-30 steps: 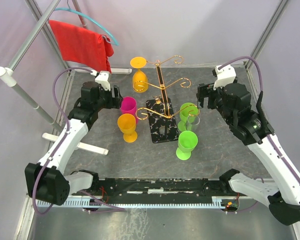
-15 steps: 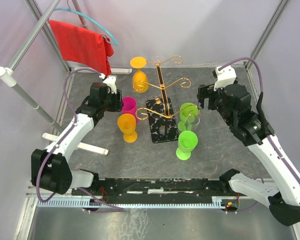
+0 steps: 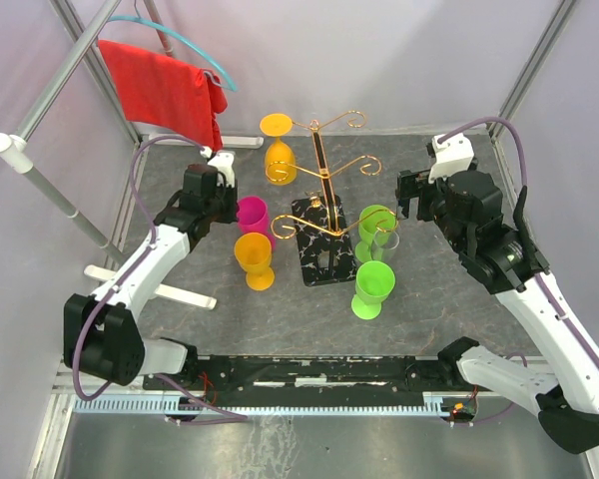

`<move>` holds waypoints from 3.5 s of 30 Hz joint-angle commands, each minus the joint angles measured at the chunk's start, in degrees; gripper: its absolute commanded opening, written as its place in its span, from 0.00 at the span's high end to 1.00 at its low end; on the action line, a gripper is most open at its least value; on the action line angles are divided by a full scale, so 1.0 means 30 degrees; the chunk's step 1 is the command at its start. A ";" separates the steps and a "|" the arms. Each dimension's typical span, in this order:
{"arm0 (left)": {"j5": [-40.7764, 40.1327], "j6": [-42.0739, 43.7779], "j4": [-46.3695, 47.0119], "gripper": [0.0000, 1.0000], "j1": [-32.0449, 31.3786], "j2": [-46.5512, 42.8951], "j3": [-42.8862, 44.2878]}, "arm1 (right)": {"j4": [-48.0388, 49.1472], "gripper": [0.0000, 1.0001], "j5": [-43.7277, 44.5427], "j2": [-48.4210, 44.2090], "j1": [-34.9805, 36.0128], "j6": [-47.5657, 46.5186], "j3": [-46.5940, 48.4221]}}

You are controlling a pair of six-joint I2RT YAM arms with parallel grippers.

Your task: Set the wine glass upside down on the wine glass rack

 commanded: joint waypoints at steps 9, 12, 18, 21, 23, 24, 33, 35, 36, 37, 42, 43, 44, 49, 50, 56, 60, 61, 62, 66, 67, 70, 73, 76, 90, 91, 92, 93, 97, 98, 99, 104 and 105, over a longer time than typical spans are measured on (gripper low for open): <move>-0.3666 0.0415 -0.0734 0.97 -0.0082 -0.3959 0.3126 | 0.1673 0.06 -0.1760 0.0697 -0.0076 0.1416 0.0181; -0.3793 0.1016 -0.0730 0.97 -0.0084 -0.5476 0.3554 | 0.2128 0.06 -0.2751 0.1275 -0.0080 0.1928 0.0700; -0.3232 0.3639 -0.1065 0.97 -0.0098 -0.8042 0.4804 | 0.3661 0.08 -0.5176 0.2002 -0.0081 0.4030 0.1346; -0.2382 0.4994 -0.0587 0.97 -0.0084 -0.8958 0.4974 | 0.4295 0.09 -0.5866 0.2113 -0.0081 0.5151 0.1638; -0.1631 0.5653 0.0355 0.97 -0.0085 -0.9466 0.4699 | 0.4703 0.09 -0.6067 0.2163 -0.0057 0.5847 0.1869; -0.1147 0.5930 0.0965 0.97 -0.0084 -0.9732 0.4495 | 0.4980 0.09 -0.6187 0.2203 -0.0071 0.6083 0.2035; 0.3223 0.7664 0.9949 0.97 -0.0090 -1.1269 0.1188 | 1.0031 0.09 -0.9558 0.3632 -0.0074 1.2005 0.2761; 0.4214 0.7767 1.2171 0.97 -0.0099 -1.1349 0.0305 | 1.1334 0.09 -1.0088 0.4021 -0.0050 1.3699 0.2729; 0.4641 0.7817 1.3546 0.97 -0.0100 -1.1406 -0.0310 | 1.1847 0.09 -1.0300 0.4189 -0.0019 1.4469 0.2688; 0.5043 0.7834 1.4959 0.97 -0.0086 -1.1410 -0.0867 | 1.2307 0.09 -1.0415 0.4357 0.0003 1.5111 0.2658; 0.5708 0.7828 1.8963 0.97 -0.0217 -1.0606 -0.2259 | 1.3811 0.09 -1.1007 0.5448 0.0337 1.7326 0.3019; 0.5733 0.7850 1.9401 0.97 -0.0316 -1.0409 -0.2407 | 1.4135 0.09 -1.1290 0.5755 0.0370 1.7739 0.3153; 0.5765 0.7996 1.9840 0.97 -0.0475 -1.0197 -0.2590 | 1.4508 0.09 -1.1590 0.6083 0.0414 1.8157 0.3316; 0.4559 1.0059 2.2119 0.97 -0.2582 -0.9216 -0.3495 | 1.5899 0.09 -1.2289 0.7582 0.0581 1.9665 0.3983; 0.4183 1.0843 2.2802 0.97 -0.3190 -0.9012 -0.3989 | 1.6227 0.09 -1.2317 0.7721 0.0603 1.9892 0.3977; 0.2410 1.4066 2.7212 0.97 -0.5268 -0.7606 -0.5856 | 1.7811 0.09 -1.2382 0.8174 0.0579 2.1122 0.3522; 0.1873 1.4438 2.8697 0.97 -0.5677 -0.7153 -0.6423 | 1.8322 0.09 -1.2411 0.8372 0.0574 2.1508 0.3277; 0.1807 1.4507 2.8858 0.97 -0.5741 -0.7132 -0.6509 | 1.8350 0.09 -1.2396 0.8435 0.0568 2.1543 0.3262; 0.1755 1.4610 2.9050 0.97 -0.5841 -0.7133 -0.6596 | 1.8404 0.09 -1.2402 0.8491 0.0611 2.1609 0.3209; 0.1639 1.4961 2.9544 0.97 -0.6147 -0.7022 -0.6742 | 1.8597 0.10 -1.2403 0.8582 0.0582 2.1785 0.2985; 0.1639 1.5059 2.9582 0.97 -0.6251 -0.6972 -0.6743 | 1.8681 0.10 -1.2388 0.8605 0.0573 2.1881 0.2885; 0.1660 1.5302 2.9680 0.97 -0.6577 -0.6737 -0.6701 | 1.9104 0.11 -1.2471 0.8937 0.0603 2.2270 0.2721; 0.1635 1.5451 2.9693 0.97 -0.6826 -0.6529 -0.6714 | 1.9431 0.12 -1.2881 0.9356 0.0602 2.2523 0.2955; 0.1590 1.5484 2.9929 0.97 -0.7119 -0.6261 -0.6756 | 1.9825 0.13 -1.3373 0.9769 0.0640 2.2812 0.3241; 0.0177 1.7368 3.1220 0.97 -0.9374 -0.5446 -0.7182 | 2.1953 0.24 -1.4078 1.0916 0.0720 2.4442 0.3090; 0.0031 1.7528 3.1246 0.97 -0.9433 -0.5366 -0.7182 | 2.2103 0.26 -1.4194 1.0973 0.0711 2.4535 0.3074; -0.0060 1.7661 3.1274 0.97 -0.9477 -0.5315 -0.7157 | 2.2166 0.28 -1.4260 1.0991 0.0710 2.4562 0.3065; -0.0148 1.7740 3.1366 0.97 -0.9512 -0.5239 -0.7153 | 2.2210 0.32 -1.4334 1.0989 0.0720 2.4550 0.3053; -0.0540 1.8059 3.1670 0.97 -0.9626 -0.4992 -0.7204 | 2.2268 0.44 -1.4552 1.0900 0.0712 2.4509 0.2974; -0.0684 1.8145 3.1776 0.97 -0.9655 -0.4946 -0.7211 | 2.2274 0.47 -1.4638 1.0868 0.0710 2.4470 0.2972; -0.0838 1.8189 3.1813 0.97 -0.9670 -0.4907 -0.7211 | 2.2253 0.50 -1.4685 1.0828 0.0709 2.4393 0.2942; -0.0752 1.8065 3.2061 0.97 -0.9740 -0.4872 -0.7319 | 2.2013 0.63 -1.4802 1.0719 0.0712 2.4015 0.3026; -0.0696 1.8025 3.2054 0.97 -0.9728 -0.4940 -0.7361 | 2.1992 0.67 -1.4859 1.0736 0.0728 2.4013 0.3070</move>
